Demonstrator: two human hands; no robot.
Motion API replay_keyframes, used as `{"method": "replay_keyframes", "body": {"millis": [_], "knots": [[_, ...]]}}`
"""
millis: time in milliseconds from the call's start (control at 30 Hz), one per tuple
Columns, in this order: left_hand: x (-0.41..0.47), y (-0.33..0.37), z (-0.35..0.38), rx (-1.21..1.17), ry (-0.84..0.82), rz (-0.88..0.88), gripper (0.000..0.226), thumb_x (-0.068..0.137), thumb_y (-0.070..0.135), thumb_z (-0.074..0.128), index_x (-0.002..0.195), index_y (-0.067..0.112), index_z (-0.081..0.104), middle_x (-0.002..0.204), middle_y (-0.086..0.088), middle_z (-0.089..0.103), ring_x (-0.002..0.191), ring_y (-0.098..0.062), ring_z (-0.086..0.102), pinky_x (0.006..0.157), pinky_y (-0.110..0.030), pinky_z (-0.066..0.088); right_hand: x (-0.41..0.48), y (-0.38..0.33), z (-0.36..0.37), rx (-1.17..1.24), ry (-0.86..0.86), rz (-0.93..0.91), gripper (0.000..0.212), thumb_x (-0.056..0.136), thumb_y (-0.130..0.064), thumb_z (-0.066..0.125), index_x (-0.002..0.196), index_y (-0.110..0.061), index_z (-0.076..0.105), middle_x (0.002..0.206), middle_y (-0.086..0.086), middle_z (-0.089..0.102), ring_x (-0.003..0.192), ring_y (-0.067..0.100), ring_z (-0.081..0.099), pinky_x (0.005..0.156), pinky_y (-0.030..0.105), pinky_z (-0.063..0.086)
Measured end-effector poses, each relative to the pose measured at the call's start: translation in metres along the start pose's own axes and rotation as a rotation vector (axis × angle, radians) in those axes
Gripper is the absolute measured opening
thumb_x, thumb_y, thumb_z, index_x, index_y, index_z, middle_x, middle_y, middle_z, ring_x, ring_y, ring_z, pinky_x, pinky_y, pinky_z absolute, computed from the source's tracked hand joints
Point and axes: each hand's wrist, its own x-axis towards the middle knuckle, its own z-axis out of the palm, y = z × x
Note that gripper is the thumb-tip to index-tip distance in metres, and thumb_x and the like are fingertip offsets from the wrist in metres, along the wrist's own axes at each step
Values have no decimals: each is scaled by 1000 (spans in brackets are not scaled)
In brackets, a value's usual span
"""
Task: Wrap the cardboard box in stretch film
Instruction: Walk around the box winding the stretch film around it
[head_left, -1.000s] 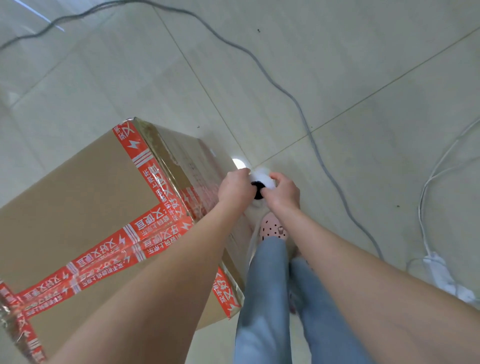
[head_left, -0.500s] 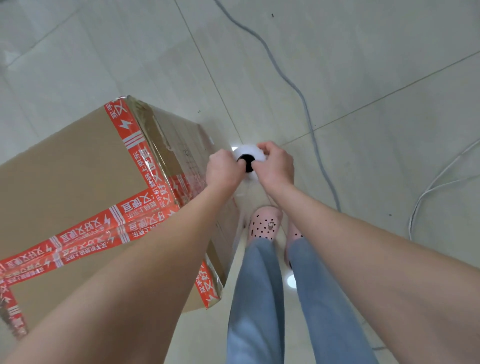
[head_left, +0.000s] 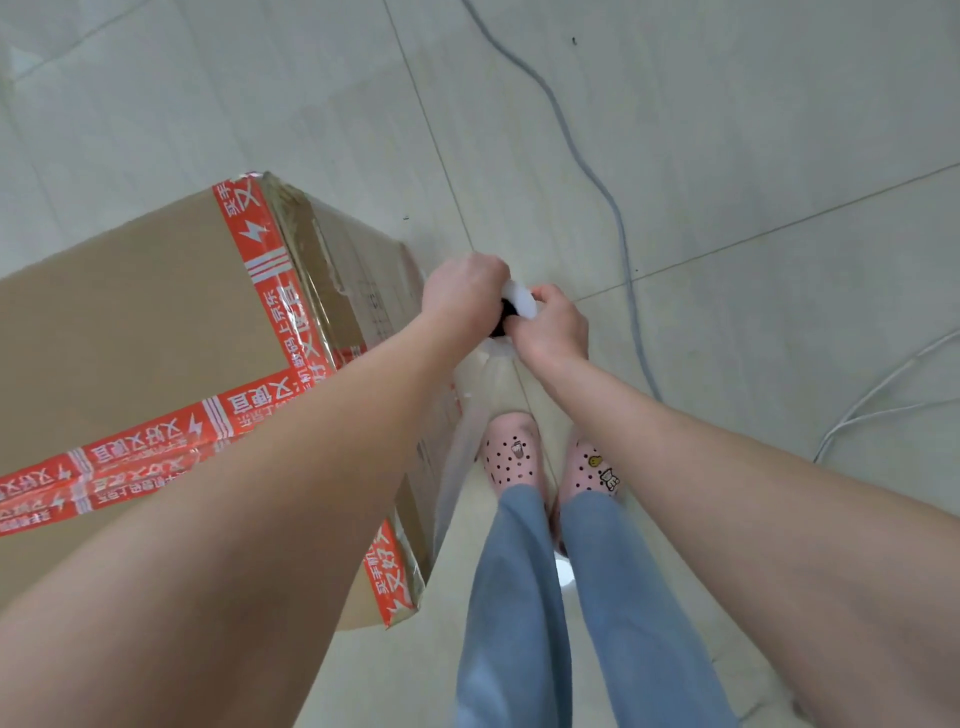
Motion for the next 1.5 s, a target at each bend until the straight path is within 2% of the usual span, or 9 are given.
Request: {"method": "replay_keyframes", "body": {"millis": [200,400,533,667,833,967,1200,1333,1500], "knots": [[2,-30,-4,-360,80,-188,6,79,10,54,75,5,53,78,-12,59,80,-32,62,58,-31,43,6,-26,1,-5,2,-118,32,79,-17,63,109,-26,64,105,-4,69,97,18,62,75,23,42],[11,-54,-11,-679,120,-389,23,77,13,55,92,2,67,89,-15,70,68,-30,70,65,-42,60,17,-49,16,28,-87,-65,46,78,-35,67,120,-19,54,106,-1,60,97,21,60,86,34,50],[17,-63,-17,-548,47,-329,23,83,18,57,99,3,61,97,-10,66,81,-29,67,67,-35,56,20,-57,28,32,-85,-32,27,77,-25,64,101,-20,52,102,3,63,87,27,66,80,42,56],[23,-57,-29,-259,49,-84,45,87,13,52,131,22,52,120,-6,60,109,-27,57,77,-33,46,22,-59,30,32,-55,-22,21,75,-21,62,95,-19,54,90,3,64,82,27,67,75,40,56],[35,-56,-36,-118,65,-23,18,82,7,51,95,11,62,92,-8,62,91,-31,62,62,-30,40,22,-61,25,-79,-40,-99,21,80,-20,57,101,-19,61,88,0,63,81,24,57,65,28,43],[38,-68,-36,-340,123,-135,3,81,9,53,82,10,56,81,-9,57,80,-28,57,60,-29,38,24,-76,26,-83,-19,-188,34,81,-17,55,110,-31,62,97,-4,66,88,20,58,71,25,40],[59,-89,-46,-655,178,-382,6,79,9,57,83,5,60,85,-12,62,83,-31,66,73,-42,59,42,-105,28,-32,-59,-156,50,88,-35,59,134,-20,48,129,2,57,111,22,56,79,25,38],[67,-95,-52,-718,155,-417,12,78,12,61,85,2,63,90,-15,67,80,-32,68,71,-42,59,49,-119,38,-80,-79,-159,24,90,-31,54,107,-15,60,104,5,65,85,24,59,67,28,43],[71,-99,-58,-718,104,-395,21,80,17,60,92,0,64,93,-16,67,82,-34,68,75,-43,59,52,-132,44,-53,-65,-102,18,89,-23,53,97,-9,61,95,8,65,84,30,65,73,37,53]]}}
